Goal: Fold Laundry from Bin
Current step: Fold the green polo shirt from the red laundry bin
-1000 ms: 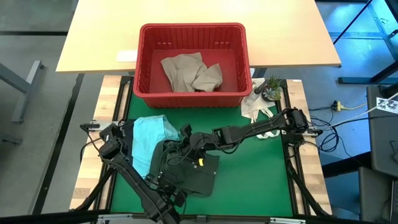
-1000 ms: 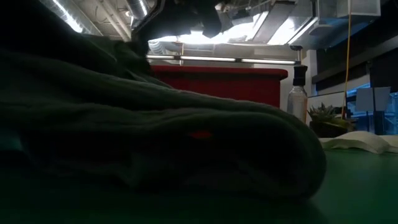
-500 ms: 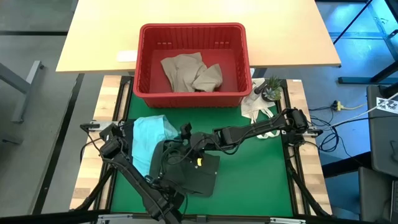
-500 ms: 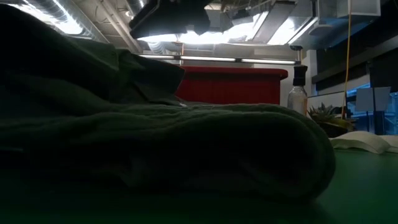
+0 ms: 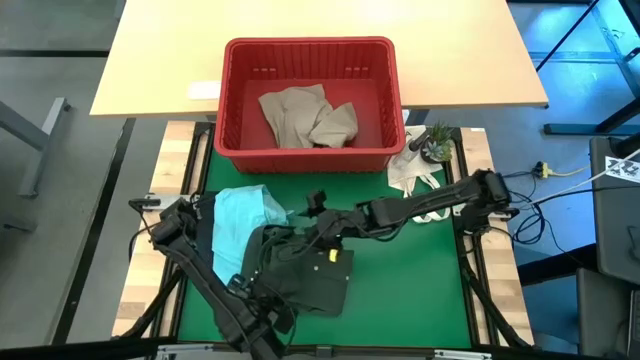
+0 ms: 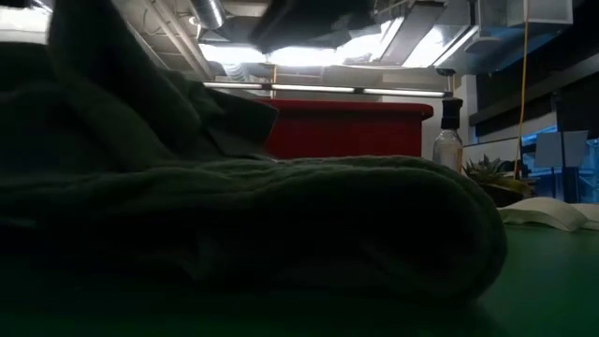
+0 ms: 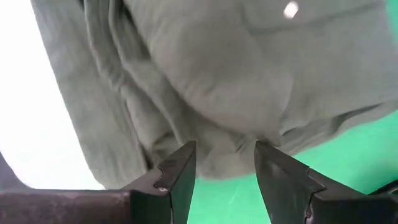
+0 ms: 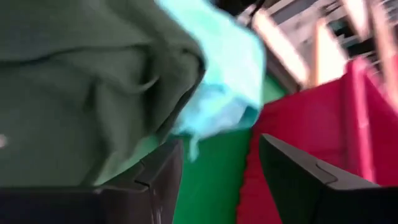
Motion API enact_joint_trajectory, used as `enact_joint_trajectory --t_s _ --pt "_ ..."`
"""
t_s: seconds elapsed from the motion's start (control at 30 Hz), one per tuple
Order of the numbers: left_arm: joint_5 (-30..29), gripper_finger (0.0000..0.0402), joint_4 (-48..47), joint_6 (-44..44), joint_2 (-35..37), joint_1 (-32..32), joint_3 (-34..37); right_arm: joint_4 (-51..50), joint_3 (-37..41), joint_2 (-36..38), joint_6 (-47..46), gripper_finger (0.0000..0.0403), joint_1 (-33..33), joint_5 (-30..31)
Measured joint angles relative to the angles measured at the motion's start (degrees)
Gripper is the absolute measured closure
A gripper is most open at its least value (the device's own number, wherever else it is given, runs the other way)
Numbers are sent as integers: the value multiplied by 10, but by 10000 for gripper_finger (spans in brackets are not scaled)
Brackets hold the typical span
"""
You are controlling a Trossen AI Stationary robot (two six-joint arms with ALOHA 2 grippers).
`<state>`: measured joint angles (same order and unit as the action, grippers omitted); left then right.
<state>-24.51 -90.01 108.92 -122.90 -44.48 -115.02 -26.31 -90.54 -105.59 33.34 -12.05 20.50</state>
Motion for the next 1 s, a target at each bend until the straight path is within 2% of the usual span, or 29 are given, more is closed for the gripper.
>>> enact_joint_trajectory --t_s 0.23,0.33,0.47,0.67,0.83,1.0 --pt "-74 246 8 -16 3 15 0 -186 0 41 -139 194 0 -104" --pt "-87 246 15 -18 3 26 0 -205 19 41 -181 194 -11 -159" --pt "-99 246 14 -54 3 40 0 -169 75 41 -229 194 -42 -176" --pt "-100 246 36 -191 3 53 0 -66 146 40 -298 194 -86 -140" --pt "-99 246 88 -263 3 54 0 23 199 40 -342 194 -103 -105" --pt "-88 246 147 -331 3 49 0 104 250 40 -381 194 -106 -105"
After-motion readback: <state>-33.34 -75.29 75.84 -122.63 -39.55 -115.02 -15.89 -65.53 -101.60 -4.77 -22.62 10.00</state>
